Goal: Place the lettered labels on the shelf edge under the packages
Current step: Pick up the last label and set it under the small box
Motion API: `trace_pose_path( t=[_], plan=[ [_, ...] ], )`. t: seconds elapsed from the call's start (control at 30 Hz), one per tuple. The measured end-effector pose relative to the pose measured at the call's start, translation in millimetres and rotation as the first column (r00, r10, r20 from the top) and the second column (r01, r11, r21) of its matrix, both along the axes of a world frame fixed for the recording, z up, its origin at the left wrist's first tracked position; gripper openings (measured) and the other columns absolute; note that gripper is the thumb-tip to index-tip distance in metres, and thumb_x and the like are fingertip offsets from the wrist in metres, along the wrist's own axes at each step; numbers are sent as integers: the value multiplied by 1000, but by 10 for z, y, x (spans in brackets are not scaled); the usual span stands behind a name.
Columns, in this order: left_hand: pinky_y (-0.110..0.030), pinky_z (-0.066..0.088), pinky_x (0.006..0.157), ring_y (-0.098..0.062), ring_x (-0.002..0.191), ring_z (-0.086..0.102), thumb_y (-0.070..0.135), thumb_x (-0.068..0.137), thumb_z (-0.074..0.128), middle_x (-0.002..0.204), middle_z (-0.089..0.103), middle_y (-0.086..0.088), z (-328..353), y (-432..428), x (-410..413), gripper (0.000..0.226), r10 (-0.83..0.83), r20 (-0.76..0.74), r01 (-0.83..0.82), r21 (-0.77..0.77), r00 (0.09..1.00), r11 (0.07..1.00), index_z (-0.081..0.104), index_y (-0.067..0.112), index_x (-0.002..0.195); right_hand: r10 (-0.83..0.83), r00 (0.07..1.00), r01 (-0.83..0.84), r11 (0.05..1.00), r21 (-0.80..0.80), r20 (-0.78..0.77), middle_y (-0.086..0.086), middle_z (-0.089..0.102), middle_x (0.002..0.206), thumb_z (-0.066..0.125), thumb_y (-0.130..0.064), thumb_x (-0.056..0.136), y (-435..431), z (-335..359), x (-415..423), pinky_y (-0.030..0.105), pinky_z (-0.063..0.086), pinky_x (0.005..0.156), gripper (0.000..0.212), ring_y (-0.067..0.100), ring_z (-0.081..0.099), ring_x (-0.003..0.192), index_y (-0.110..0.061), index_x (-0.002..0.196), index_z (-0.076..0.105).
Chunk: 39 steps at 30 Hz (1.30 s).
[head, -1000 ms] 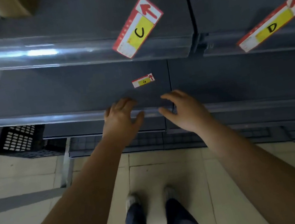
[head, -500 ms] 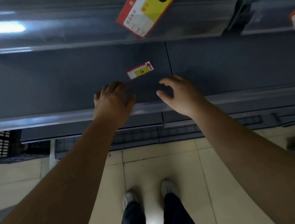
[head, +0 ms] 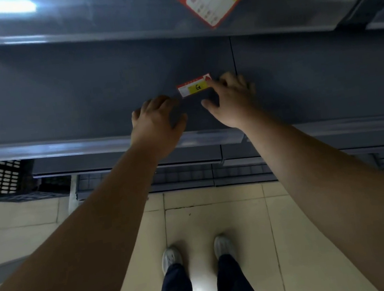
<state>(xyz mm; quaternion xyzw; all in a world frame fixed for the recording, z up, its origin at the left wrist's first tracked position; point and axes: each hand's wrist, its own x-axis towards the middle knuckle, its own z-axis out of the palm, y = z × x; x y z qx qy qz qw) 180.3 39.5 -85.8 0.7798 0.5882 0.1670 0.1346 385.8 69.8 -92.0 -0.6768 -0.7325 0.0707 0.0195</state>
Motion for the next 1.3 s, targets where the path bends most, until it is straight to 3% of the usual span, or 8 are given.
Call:
trace_pose_path(
  t=[0.37,0.5,0.6,0.7,0.87,1.07,1.23,1.3],
  plan=[
    [-47,34,94,-30,116,47,42,87,51,126,56,-5,2,-38,-70,44,14,-7,-14,-9,1000,1000,56,19,123,11,1000,-10,998,65,-3,-2,54,111,50,-49,90,-451,83,-144,39,26,89,32,23,49,110,-28,112,62],
    [-47,30,99,-28,122,42,42,88,54,132,51,-4,-10,-5,-56,46,14,-29,-15,-32,999,999,54,19,127,18,993,-13,999,42,-114,-1,53,118,56,-43,90,-350,129,-55,40,29,92,39,22,49,114,-29,126,53],
    [-47,28,101,-28,123,40,43,87,55,134,49,-3,-5,13,-17,46,4,-43,-6,-53,999,999,53,21,127,45,992,-54,996,-72,-115,3,43,132,59,-41,89,-243,162,-26,44,27,102,55,26,37,127,-29,140,42],
    [-46,27,100,-28,123,39,44,86,56,134,48,-2,-1,13,8,47,-3,-57,0,-66,998,998,54,23,127,47,992,-65,985,-159,-113,3,37,137,59,-43,89,-180,173,-17,45,25,108,57,28,30,129,-30,141,42],
    [-47,29,99,-27,123,40,43,85,56,132,49,-2,27,-1,0,46,1,-64,-5,-61,998,998,53,24,127,104,989,-116,987,-108,-109,1,43,128,59,-42,88,-178,181,5,44,28,104,35,26,35,125,-30,120,56],
    [-46,28,100,-26,124,38,47,85,55,133,48,0,21,-9,-38,46,1,-67,-4,-56,998,998,52,27,127,186,982,-187,982,-9,-39,-1,49,121,61,-41,84,-227,155,16,42,30,95,32,22,41,118,-24,112,59],
    [-48,28,102,-27,125,38,44,83,60,135,47,-2,32,5,-37,51,-24,-70,20,-51,997,998,51,25,129,140,980,-136,990,33,-142,-3,58,108,64,-31,84,-262,148,-22,38,33,91,22,20,52,105,-23,103,57],
    [-48,27,102,-27,126,37,43,82,62,136,46,-2,38,16,-34,52,-33,-72,30,-48,997,998,51,24,130,66,964,-67,998,5,-258,-4,65,100,63,-25,88,-286,137,-42,37,38,92,13,20,59,96,-24,99,57]
  ],
)
